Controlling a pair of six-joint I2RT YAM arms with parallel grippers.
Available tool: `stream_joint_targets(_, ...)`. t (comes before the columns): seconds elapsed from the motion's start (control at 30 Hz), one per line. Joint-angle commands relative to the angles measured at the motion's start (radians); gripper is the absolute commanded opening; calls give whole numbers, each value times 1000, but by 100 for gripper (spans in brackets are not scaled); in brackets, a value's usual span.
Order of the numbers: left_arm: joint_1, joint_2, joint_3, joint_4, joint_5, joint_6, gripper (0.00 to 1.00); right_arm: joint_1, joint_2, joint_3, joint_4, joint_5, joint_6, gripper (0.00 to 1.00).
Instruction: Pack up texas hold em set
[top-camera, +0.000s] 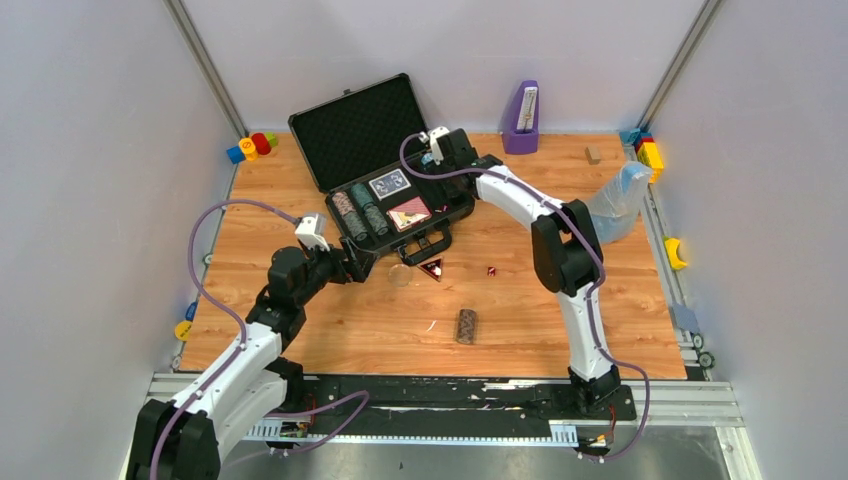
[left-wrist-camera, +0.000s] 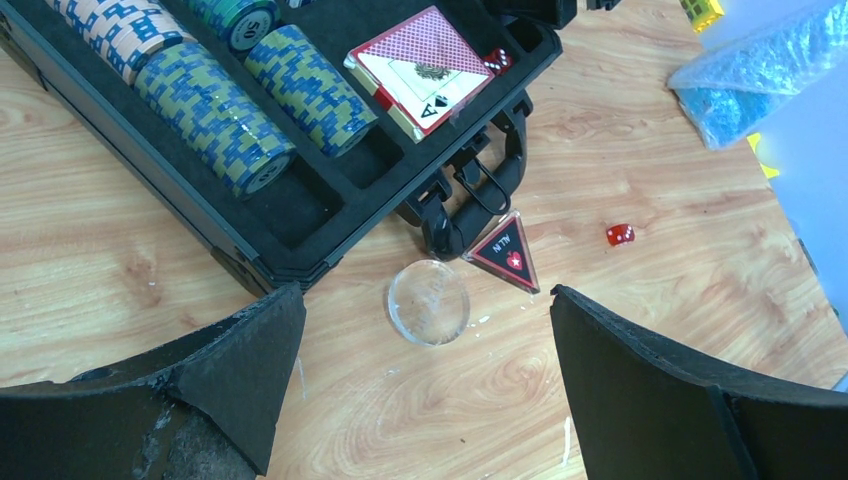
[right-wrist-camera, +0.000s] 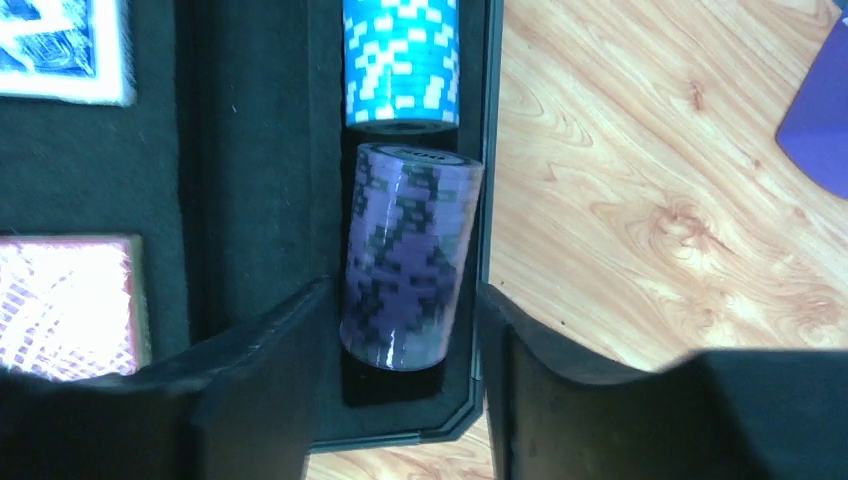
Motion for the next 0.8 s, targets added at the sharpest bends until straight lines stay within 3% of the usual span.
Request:
stream_joint_targets(0.0, -1, 4, 12, 22, -37, 3, 100, -8, -16, 78, 96, -4, 7, 62)
stream_joint_targets(0.23, 4, 21, 20, 3, -103, -23, 97, -104, -173, -49, 144, -266, 165, 75)
stream_joint_targets(0.43, 126, 58, 59, -26, -91, -125, 90, -271, -204, -179, 218, -622, 348, 93)
stream_joint_targets(0.63, 182, 159, 138, -37, -70, -218, 86, -305, -94, -126, 219, -766, 424, 96)
stream_joint_targets(0.77, 225, 276, 174, -23, -19, -264, 77, -304, -6, -74, 223, -816, 459, 91)
